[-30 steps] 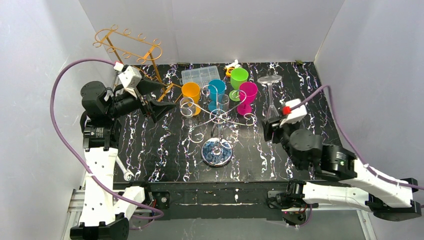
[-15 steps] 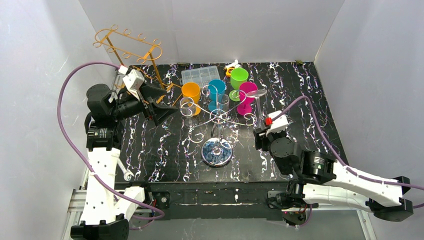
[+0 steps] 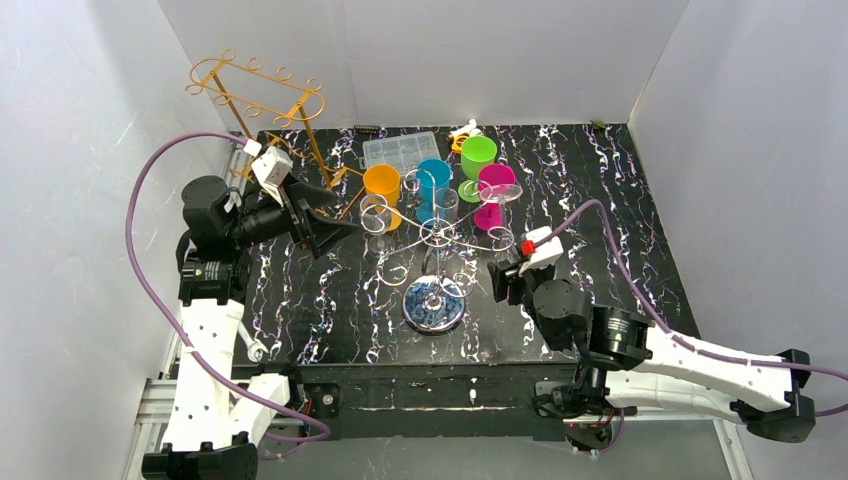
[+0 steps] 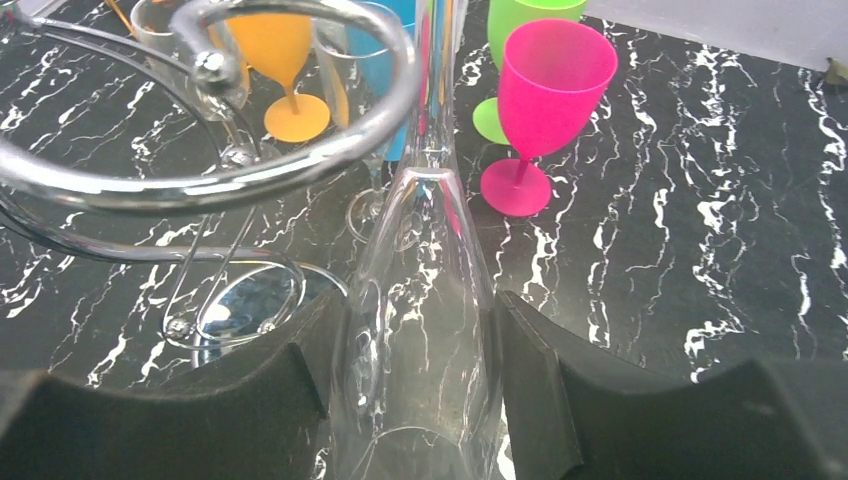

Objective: Place the wine glass upside down on the wine glass rack
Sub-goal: Turn the wine glass upside down at the wine rack, then move the wine rack to the center of the board.

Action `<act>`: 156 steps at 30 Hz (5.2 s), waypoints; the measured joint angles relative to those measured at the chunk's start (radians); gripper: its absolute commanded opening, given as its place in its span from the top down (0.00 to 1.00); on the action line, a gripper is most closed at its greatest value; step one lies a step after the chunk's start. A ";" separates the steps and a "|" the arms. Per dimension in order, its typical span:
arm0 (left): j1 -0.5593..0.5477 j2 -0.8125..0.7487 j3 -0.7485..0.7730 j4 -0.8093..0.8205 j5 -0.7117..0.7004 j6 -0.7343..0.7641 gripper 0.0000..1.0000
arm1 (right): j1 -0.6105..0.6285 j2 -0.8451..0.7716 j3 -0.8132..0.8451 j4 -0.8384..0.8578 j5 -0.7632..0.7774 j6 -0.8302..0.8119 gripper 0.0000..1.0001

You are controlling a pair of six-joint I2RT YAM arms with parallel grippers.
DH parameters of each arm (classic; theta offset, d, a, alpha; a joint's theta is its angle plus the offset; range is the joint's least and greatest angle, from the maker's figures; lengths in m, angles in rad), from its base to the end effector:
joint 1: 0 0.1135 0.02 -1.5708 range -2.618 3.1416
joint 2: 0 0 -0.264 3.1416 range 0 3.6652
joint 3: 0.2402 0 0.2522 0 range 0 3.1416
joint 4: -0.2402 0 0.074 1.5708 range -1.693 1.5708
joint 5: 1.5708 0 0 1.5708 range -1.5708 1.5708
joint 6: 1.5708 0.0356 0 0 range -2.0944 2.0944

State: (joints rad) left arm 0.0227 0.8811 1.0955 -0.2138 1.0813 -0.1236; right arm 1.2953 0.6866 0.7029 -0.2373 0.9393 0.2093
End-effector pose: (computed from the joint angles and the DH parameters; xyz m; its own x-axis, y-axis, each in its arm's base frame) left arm 0.1700 -0.0276 0.4280 -0.1069 -0.0604 -0.9924 0.8651 0.4863 -0.1228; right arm 0.0691 0.1389 0.3240 -0.1319 -0.0155 -0.9911 -0.3337 0.9422 0.0297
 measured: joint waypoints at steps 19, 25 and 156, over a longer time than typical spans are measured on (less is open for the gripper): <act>-0.068 0.007 -0.013 0.013 -0.004 -0.070 0.02 | 0.000 -0.047 -0.165 0.316 -0.135 -0.160 0.99; -0.114 0.020 -0.023 0.024 -0.024 -0.092 0.02 | 0.000 -0.069 -0.209 0.369 -0.164 -0.187 0.99; -0.184 0.121 0.100 -0.198 -0.142 0.127 0.12 | 0.000 -0.014 0.383 -0.299 -0.375 0.156 0.41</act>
State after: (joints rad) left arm -0.1616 1.0017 1.1951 -0.4117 0.9396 0.0031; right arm 1.2953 0.6723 1.0858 -0.5360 0.5648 0.3653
